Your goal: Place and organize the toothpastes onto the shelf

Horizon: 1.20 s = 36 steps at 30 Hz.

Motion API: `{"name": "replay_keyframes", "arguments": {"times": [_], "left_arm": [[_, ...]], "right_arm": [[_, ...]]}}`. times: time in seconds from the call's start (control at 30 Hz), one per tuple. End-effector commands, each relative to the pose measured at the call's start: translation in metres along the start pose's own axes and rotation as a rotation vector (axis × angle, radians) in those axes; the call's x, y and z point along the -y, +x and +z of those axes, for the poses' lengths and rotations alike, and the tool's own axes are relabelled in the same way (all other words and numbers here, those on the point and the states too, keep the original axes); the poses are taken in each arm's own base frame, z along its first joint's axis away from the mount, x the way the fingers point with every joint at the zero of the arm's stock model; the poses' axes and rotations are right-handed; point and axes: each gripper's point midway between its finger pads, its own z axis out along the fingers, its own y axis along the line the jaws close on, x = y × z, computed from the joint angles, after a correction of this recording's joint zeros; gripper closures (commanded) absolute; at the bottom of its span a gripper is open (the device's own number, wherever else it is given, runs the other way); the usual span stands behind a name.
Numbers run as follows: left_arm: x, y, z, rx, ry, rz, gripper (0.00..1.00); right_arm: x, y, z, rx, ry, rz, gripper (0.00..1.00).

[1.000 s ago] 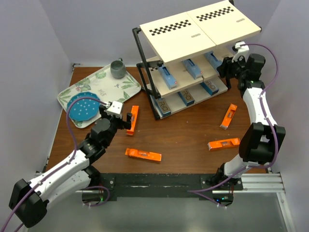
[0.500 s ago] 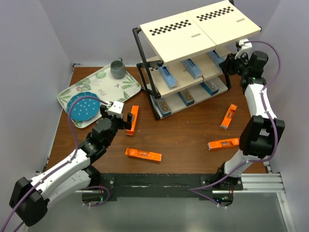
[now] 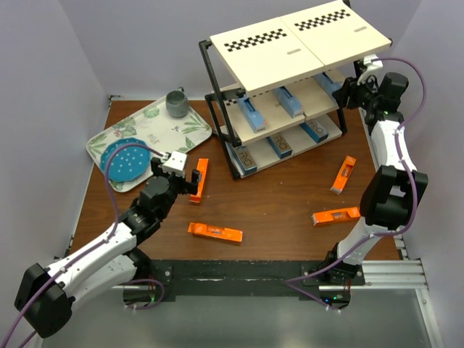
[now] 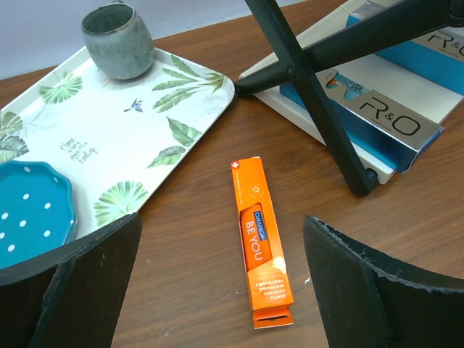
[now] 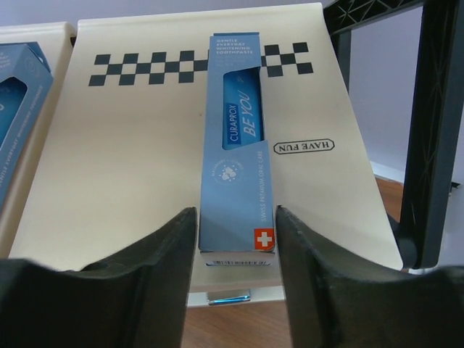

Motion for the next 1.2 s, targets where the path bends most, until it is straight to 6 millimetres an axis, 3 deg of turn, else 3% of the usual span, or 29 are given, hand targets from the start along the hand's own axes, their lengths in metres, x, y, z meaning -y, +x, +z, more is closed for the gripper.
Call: {"name": "replay_keyframes", "arguments": {"times": [0.0, 0.17, 0.23, 0.27, 0.33, 0.37, 0.43, 0.47, 0.53, 0.57, 0.6, 0.63, 0.73, 0.8, 0.83, 0.9, 0.93, 1.0, 1.17], "left_arm": [[-0.001, -0.007, 0.002, 0.03, -0.007, -0.013, 0.02], [0.005, -0.005, 0.005, 0.012, 0.01, -0.037, 0.01], [0.007, -0.005, 0.006, -0.001, 0.008, -0.07, 0.01], [0.004, 0.0, 0.008, -0.019, -0.014, -0.081, 0.01], [0.004, 0.003, 0.011, -0.049, -0.041, -0.137, 0.01], [0.002, 0.011, 0.014, -0.081, -0.065, -0.143, 0.01], [0.004, 0.016, 0.017, -0.119, -0.085, -0.188, 0.01], [0.004, 0.022, 0.02, -0.143, -0.1, -0.194, 0.01], [0.008, 0.024, 0.025, -0.156, -0.103, -0.223, 0.01], [0.009, 0.031, 0.029, -0.179, -0.104, -0.224, 0.01], [0.01, 0.032, 0.032, -0.186, -0.108, -0.232, 0.01], [0.01, 0.031, 0.037, -0.19, -0.114, -0.25, 0.01], [0.004, 0.038, 0.052, -0.23, -0.153, -0.274, 0.01], [0.004, 0.044, 0.062, -0.265, -0.158, -0.271, 0.02], [0.002, 0.047, 0.066, -0.279, -0.17, -0.271, 0.02], [0.002, 0.063, 0.073, -0.343, -0.181, -0.252, 0.02], [0.003, 0.06, 0.078, -0.346, -0.18, -0.254, 0.02], [0.005, 0.077, 0.084, -0.408, -0.171, -0.237, 0.03], [0.016, 0.094, 0.098, -0.478, -0.122, -0.185, 0.12]], "right_arm": [[-0.007, -0.032, -0.013, 0.061, -0.012, -0.048, 0.37], [-0.02, -0.044, -0.041, 0.096, 0.026, -0.053, 0.22], [-0.023, -0.045, -0.05, 0.105, 0.047, -0.038, 0.18], [-0.027, -0.036, -0.055, 0.091, 0.058, -0.021, 0.16], [-0.03, -0.051, -0.075, 0.14, 0.112, -0.014, 0.1], [-0.032, -0.038, -0.078, 0.128, 0.126, 0.014, 0.09], [-0.046, -0.055, -0.098, 0.214, 0.143, 0.057, 0.07], [-0.052, -0.035, -0.098, 0.197, 0.169, 0.096, 0.05], [-0.07, -0.046, -0.113, 0.265, 0.202, 0.108, 0.02], [-0.089, -0.029, -0.109, 0.246, 0.193, 0.133, 0.02], [-0.101, -0.027, -0.111, 0.255, 0.176, 0.15, 0.02], [-0.125, -0.019, -0.114, 0.25, 0.134, 0.153, 0.02], [-0.155, 0.004, -0.125, 0.226, 0.117, 0.193, 0.02], [-0.166, 0.015, -0.132, 0.21, 0.092, 0.231, 0.02], [-0.173, 0.03, -0.134, 0.175, 0.077, 0.247, 0.02], [-0.182, 0.034, -0.146, 0.175, 0.056, 0.25, 0.02], [-0.186, 0.049, -0.148, 0.138, 0.048, 0.256, 0.02], [-0.188, 0.05, -0.159, 0.148, 0.049, 0.239, 0.02], [-0.192, 0.067, -0.172, 0.11, 0.047, 0.208, 0.02]]}}
